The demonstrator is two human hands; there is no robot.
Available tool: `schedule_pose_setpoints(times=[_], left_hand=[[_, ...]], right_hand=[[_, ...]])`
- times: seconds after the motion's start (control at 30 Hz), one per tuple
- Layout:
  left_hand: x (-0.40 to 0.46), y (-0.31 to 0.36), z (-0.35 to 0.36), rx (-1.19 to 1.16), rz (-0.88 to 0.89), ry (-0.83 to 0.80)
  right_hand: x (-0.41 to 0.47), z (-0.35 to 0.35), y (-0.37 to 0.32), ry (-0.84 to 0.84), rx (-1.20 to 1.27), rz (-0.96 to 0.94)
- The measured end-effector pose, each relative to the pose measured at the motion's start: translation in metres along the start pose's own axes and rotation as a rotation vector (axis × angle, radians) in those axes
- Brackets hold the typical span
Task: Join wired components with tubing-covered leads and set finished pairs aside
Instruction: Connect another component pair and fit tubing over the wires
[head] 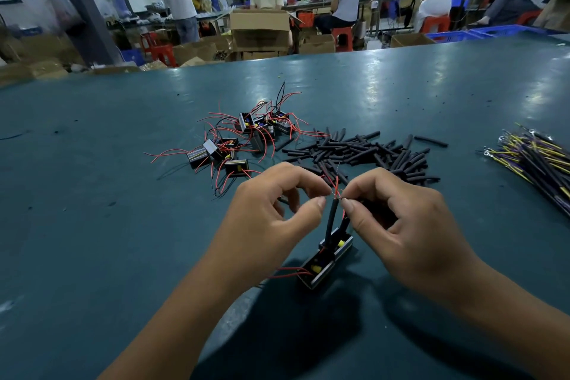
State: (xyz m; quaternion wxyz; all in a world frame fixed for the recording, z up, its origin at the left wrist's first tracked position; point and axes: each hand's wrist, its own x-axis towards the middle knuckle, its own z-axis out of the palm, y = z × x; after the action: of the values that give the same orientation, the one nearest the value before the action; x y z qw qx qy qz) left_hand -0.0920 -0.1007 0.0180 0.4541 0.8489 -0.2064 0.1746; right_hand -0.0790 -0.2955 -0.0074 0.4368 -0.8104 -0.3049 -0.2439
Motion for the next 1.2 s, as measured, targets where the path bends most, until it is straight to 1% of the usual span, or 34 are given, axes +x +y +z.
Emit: schedule_pose_setpoints(times=[0.07, 0.17, 0.23, 0.33, 0.4, 0.47, 0.53, 0.57, 0.6, 0.7, 0.73, 0.77, 0.8, 0.83, 0.9, 0.93, 0.97, 1.07, 1.2], left_hand=[[0.001, -0.001, 0.0, 0.056, 0.068, 0.011], [0.003, -0.004, 0.001, 0.173, 0.224, 0.042], [0.004, -0.006, 0.002, 0.224, 0.281, 0.046], [0.005, -0.009, 0.004, 0.234, 0.294, 0.066], [0.005, -0.009, 0.005, 0.208, 0.26, 0.06], [0.004, -0.008, 0.007, 0.18, 0.208, 0.027], [0.002, -0.006, 0.009, 0.104, 0.14, -0.02], [0.001, -0.006, 0.01, 0.001, 0.063, -0.056], [0.0, -0.006, 0.009, -0.159, -0.052, -0.099], [-0.001, -0.003, 0.009, -0.728, -0.488, -0.252], [-0.001, -0.002, 0.01, -0.817, -0.563, -0.273], [-0.001, -0.002, 0.01, -0.828, -0.568, -0.262], [-0.001, -0.003, 0.009, -0.745, -0.494, -0.225], [-0.001, -0.005, 0.007, -0.572, -0.348, -0.173], [0.002, -0.009, 0.001, -0.107, 0.016, -0.095], [0.003, -0.011, -0.001, 0.071, 0.176, -0.066], [0.004, -0.013, -0.002, 0.174, 0.285, -0.046], [0.005, -0.016, -0.003, 0.323, 0.43, 0.018], [0.006, -0.018, -0.003, 0.451, 0.541, 0.069]], right_hand=[[0.001, 0.0, 0.0, 0.008, -0.004, 0.003], [0.001, -0.001, -0.001, 0.0, 0.003, 0.008], [0.0, -0.001, -0.001, -0.007, -0.003, 0.002], [0.0, -0.001, 0.0, -0.013, 0.0, 0.002], [0.0, 0.0, 0.0, -0.012, -0.002, -0.009], [0.0, 0.001, 0.0, -0.008, -0.011, -0.026], [0.001, 0.001, 0.001, 0.001, -0.019, -0.037], [0.001, 0.001, 0.001, 0.003, -0.023, -0.044], [0.0, 0.001, 0.001, 0.003, -0.027, -0.049], [0.0, 0.003, 0.001, -0.003, -0.024, -0.048], [-0.001, 0.004, 0.001, -0.003, -0.015, -0.039], [-0.001, 0.004, 0.001, 0.0, -0.003, -0.025], [-0.001, 0.004, 0.001, 0.004, 0.015, -0.005], [-0.001, 0.003, 0.002, 0.005, 0.038, 0.019], [0.0, 0.002, 0.003, -0.005, 0.08, 0.062], [0.0, 0.002, 0.003, -0.011, 0.094, 0.076], [0.0, 0.002, 0.003, -0.017, 0.106, 0.084], [0.0, 0.001, 0.002, -0.032, 0.129, 0.096], [0.0, 0.001, 0.001, -0.049, 0.13, 0.086]])
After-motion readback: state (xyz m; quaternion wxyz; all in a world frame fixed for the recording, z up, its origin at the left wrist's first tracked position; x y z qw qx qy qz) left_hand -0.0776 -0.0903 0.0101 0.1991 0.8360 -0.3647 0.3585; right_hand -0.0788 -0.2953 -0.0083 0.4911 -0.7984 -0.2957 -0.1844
